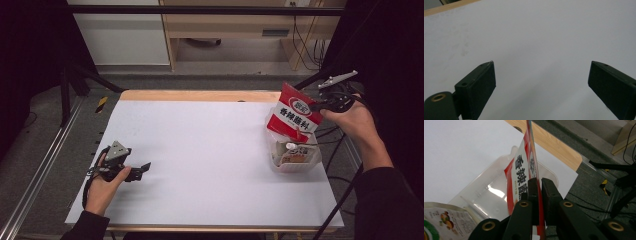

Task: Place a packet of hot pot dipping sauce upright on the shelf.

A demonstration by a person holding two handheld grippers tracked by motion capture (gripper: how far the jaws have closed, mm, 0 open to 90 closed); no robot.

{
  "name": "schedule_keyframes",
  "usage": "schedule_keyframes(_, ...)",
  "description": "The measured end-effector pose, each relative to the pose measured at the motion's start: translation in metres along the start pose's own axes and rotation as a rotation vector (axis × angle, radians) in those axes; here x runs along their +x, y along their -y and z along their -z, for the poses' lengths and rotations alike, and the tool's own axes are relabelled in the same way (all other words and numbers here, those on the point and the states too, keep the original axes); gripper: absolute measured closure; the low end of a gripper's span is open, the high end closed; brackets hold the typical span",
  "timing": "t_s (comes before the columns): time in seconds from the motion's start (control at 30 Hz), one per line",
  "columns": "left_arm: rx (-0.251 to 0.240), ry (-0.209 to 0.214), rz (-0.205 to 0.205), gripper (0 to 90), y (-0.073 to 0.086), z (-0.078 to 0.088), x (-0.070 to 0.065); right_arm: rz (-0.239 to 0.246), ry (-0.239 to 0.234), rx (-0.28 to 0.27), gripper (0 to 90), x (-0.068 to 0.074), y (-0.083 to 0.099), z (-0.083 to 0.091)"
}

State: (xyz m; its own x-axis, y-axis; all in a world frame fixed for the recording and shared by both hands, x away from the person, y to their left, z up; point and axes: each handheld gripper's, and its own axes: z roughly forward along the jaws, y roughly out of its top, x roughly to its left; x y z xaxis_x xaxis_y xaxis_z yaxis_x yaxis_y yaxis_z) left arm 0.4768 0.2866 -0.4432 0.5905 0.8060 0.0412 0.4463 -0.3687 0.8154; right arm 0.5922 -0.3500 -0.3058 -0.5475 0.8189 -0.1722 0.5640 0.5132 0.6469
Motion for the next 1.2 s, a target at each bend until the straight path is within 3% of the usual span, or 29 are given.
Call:
schedule_keyframes(0.13, 0.002, 0.0, 0.0, 7.4, 0.0, 0.0, 0.0, -0.022, 0.007, -0.012, 81.1, -0.003, 0.005, -0.001)
schedule_keyframes(0.27, 0.001, 0.0, 0.0, 7.4, 0.0, 0.0, 0.0, -0.023, 0.036, -0.023, 65.2, -0.002, 0.004, 0.0)
schedule_keyframes(0.33, 0.001, -0.001, 0.001, 7.4, 0.0, 0.001, 0.001, -0.018, 0.066, -0.039, 52.5, 0.0, 0.002, 0.001)
schedule_keyframes(0.47, 0.001, -0.001, 0.002, 7.4, 0.0, 0.001, 0.001, 0.002, 0.142, -0.123, 30.6, 0.009, -0.004, 0.012)
schedule_keyframes(0.6, 0.001, -0.001, 0.002, 7.4, 0.0, 0.001, 0.001, 0.024, 0.185, -0.196, 21.2, 0.024, -0.012, 0.024)
schedule_keyframes(0.7, 0.0, -0.002, 0.002, 7.4, 0.0, 0.001, 0.001, 0.051, 0.203, -0.245, 16.7, 0.041, -0.02, 0.035)
schedule_keyframes(0.8, 0.004, -0.004, 0.002, 7.4, 0.0, 0.0, 0.001, 0.065, 0.189, -0.28, 14.1, 0.062, -0.026, 0.043)
schedule_keyframes(0.83, 0.004, -0.003, 0.001, 7.3, 0.0, 0.0, 0.001, 0.062, 0.163, -0.32, 14.1, 0.075, -0.027, 0.046)
schedule_keyframes(0.93, 0.003, -0.001, 0.0, 7.3, 0.0, 0.001, 0.001, 0.077, 0.111, -0.356, 13.6, 0.102, -0.029, 0.048)
schedule_keyframes(1.07, 0.004, 0.002, 0.001, 7.1, 0.001, 0.001, 0.001, 0.109, 0.051, -0.369, 12.5, 0.144, -0.028, 0.042)
schedule_keyframes(1.2, 0.004, 0.007, 0.007, 6.7, 0.001, 0.001, 0.001, 0.072, -0.015, -0.387, 12.0, 0.18, -0.024, 0.028)
